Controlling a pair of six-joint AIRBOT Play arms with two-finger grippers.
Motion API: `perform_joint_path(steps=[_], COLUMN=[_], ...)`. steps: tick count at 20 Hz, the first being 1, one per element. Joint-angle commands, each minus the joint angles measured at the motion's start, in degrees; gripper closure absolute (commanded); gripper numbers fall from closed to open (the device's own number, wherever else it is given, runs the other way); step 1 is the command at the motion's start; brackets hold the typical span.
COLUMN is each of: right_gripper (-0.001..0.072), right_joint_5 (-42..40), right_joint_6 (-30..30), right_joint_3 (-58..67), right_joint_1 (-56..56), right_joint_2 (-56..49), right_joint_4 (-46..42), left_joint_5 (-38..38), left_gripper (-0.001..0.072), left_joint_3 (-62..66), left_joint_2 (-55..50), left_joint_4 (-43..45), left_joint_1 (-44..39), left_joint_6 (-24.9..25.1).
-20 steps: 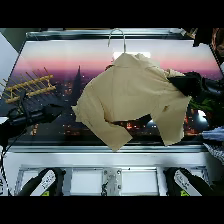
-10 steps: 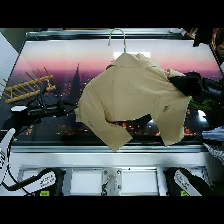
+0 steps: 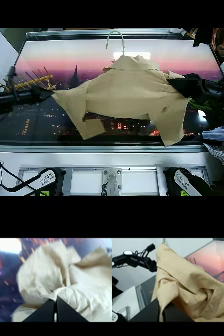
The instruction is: Fold the clothes and pants, and hang the long-sleeved shirts on hangers.
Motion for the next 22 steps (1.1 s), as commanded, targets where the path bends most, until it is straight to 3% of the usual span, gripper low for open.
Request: perform_joint_path(steps=[1,6,7,8,9,14,18,22], right_gripper=[0.0703,0.0703,0.0704,0.0703,0.0703,0.0703,0.0704,0.0703], right_joint_5=[0.9,2.4,3.0,3.4,3.5,3.0,-4.5,-18.6], right_joint_6=[0.8,1.9,1.9,2.1,2.9,3.2,-0.9,-5.2], right_joint_3=[0.0,0.0,0.0,0.0,0.0,0.0,0.1,0.1], right_joint_1=[0.0,0.0,0.0,0.0,0.0,0.0,0.0,-0.1], right_joint_2=[0.0,0.0,0.0,0.0,0.0,0.1,3.0,9.7], right_joint_4=[-0.9,-0.9,-0.7,-0.7,-0.7,7.6,9.4,9.6], left_joint_5=[0.7,2.6,2.3,1.4,1.4,-1.7,-4.5,0.1], left_gripper=[0.0696,0.0695,0.0663,0.0334,0.0132,0.0145,0.0672,0.0695], left_joint_3=[8.1,12.9,12.9,12.9,12.9,12.9,12.6,10.1], left_joint_2=[1.5,1.5,1.5,1.5,1.5,1.6,2.4,6.9], left_joint_4=[2.4,4.4,4.9,4.9,4.9,4.7,4.8,4.9], left_joint_1=[2.5,2.4,2.3,2.4,2.4,2.2,-2.0,-8.6], left_joint_6=[-2.3,-2.4,-2.4,-2.5,-3.7,-6.9,-6.3,-5.5])
